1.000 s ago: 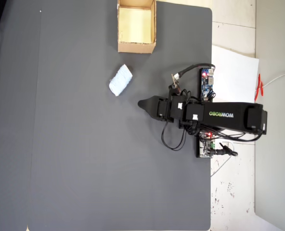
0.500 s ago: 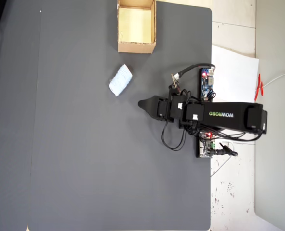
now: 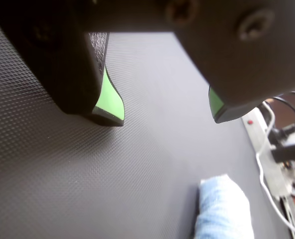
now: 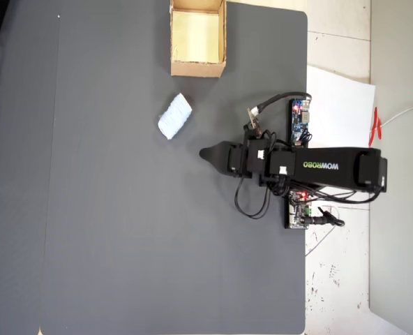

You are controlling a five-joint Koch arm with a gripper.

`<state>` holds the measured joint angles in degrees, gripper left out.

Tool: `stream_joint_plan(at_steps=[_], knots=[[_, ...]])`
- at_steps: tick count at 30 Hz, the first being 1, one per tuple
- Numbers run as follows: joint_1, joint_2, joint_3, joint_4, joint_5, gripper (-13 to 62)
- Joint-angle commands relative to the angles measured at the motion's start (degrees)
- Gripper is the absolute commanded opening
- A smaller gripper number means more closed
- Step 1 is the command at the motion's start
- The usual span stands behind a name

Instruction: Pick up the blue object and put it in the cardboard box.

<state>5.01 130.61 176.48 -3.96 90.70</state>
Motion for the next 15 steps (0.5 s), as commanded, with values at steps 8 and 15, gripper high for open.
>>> stream_joint_plan(at_steps=[8, 15], knots=[[-1.6, 5.0, -1.1, -3.3, 3.4, 34.1], [-1.8, 4.7, -9.8, -2.5, 1.1, 33.8]])
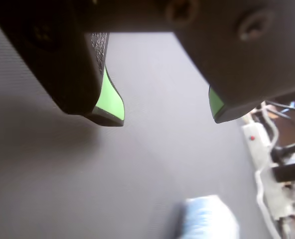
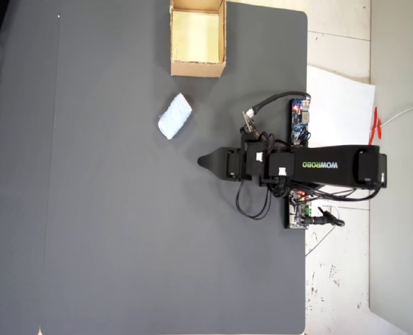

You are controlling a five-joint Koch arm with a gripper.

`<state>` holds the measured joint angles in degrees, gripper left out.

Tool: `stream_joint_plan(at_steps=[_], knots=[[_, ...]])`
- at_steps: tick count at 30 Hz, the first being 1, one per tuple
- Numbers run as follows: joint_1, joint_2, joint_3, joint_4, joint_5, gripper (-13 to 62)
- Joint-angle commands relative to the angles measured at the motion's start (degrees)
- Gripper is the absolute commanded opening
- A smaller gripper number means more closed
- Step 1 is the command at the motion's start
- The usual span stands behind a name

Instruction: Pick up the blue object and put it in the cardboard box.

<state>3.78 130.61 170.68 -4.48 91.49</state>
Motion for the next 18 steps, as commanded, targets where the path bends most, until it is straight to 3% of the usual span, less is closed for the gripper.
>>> stream_joint_plan(at_steps=[1, 14, 18], knots=[[-0.5, 4.7, -5.1, -1.8, -0.1, 33.8], [0.6, 2.3, -23.6, 18.7, -6.2, 33.6], [2.8, -2.9, -32.5, 27.1, -6.3, 33.6]])
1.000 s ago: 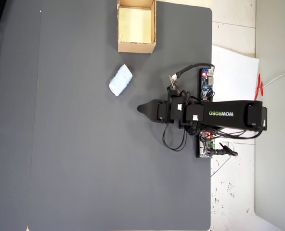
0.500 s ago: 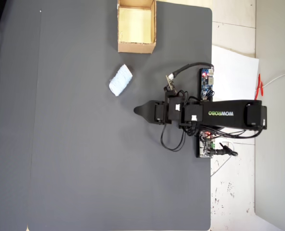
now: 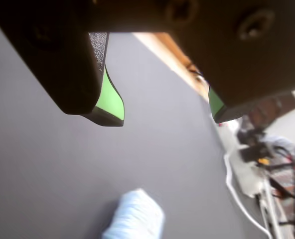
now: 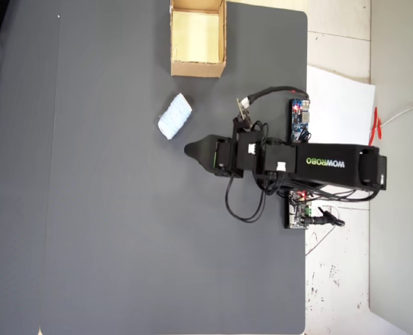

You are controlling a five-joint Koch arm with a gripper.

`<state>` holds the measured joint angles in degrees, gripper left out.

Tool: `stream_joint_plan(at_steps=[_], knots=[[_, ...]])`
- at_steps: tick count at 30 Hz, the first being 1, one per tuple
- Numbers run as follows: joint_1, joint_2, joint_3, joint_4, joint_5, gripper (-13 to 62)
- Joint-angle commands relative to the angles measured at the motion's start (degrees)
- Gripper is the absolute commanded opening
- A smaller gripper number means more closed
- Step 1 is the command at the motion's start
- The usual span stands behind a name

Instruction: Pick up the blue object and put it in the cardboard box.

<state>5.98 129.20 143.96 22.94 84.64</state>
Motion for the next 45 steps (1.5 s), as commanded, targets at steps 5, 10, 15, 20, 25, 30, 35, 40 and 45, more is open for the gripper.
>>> stream_joint_plan(at_steps=[5, 10, 15, 20, 25, 30, 35, 40, 45], knots=[[2.9, -8.5, -11.7, 1.3, 0.5, 33.6], [4.7, -14.8, -16.5, 3.5, 0.5, 33.1], [7.1, -22.4, -21.8, 6.5, -0.2, 33.0], [9.1, -29.2, -23.7, 6.5, -0.2, 33.0], [12.5, -37.6, -27.2, 6.0, -0.5, 33.0], [14.8, -43.2, -30.1, 5.5, -0.5, 33.0], [16.8, -47.2, -32.3, 5.3, -0.4, 31.0], [17.5, -49.8, -33.4, 5.4, -0.5, 26.1], [19.1, -50.0, -32.9, 3.4, -0.5, 8.5]])
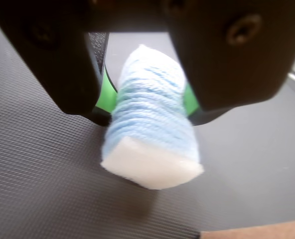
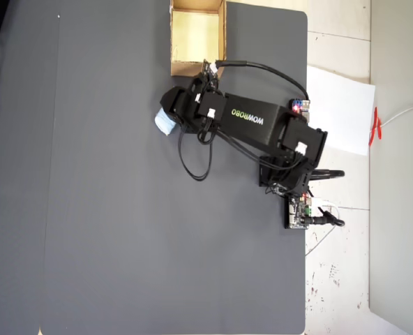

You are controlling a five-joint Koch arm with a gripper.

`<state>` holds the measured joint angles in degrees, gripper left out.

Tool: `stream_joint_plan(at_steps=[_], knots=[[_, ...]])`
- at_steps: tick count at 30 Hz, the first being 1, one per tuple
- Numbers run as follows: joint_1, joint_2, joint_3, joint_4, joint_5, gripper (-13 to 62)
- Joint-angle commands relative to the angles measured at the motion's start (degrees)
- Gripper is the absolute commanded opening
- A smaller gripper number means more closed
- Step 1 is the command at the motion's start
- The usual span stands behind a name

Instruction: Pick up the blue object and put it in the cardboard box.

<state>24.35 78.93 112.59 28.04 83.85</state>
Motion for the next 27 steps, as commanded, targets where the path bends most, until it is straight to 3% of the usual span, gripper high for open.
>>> stream_joint_plan(at_steps=[1, 17, 27], knots=[[0.9, 0.4, -1.4, -2.2, 0.3, 6.9], [-1.3, 18.2, 9.4, -26.6, 11.2, 4.5], [3.6, 27.9, 6.3, -29.5, 10.9, 4.5]])
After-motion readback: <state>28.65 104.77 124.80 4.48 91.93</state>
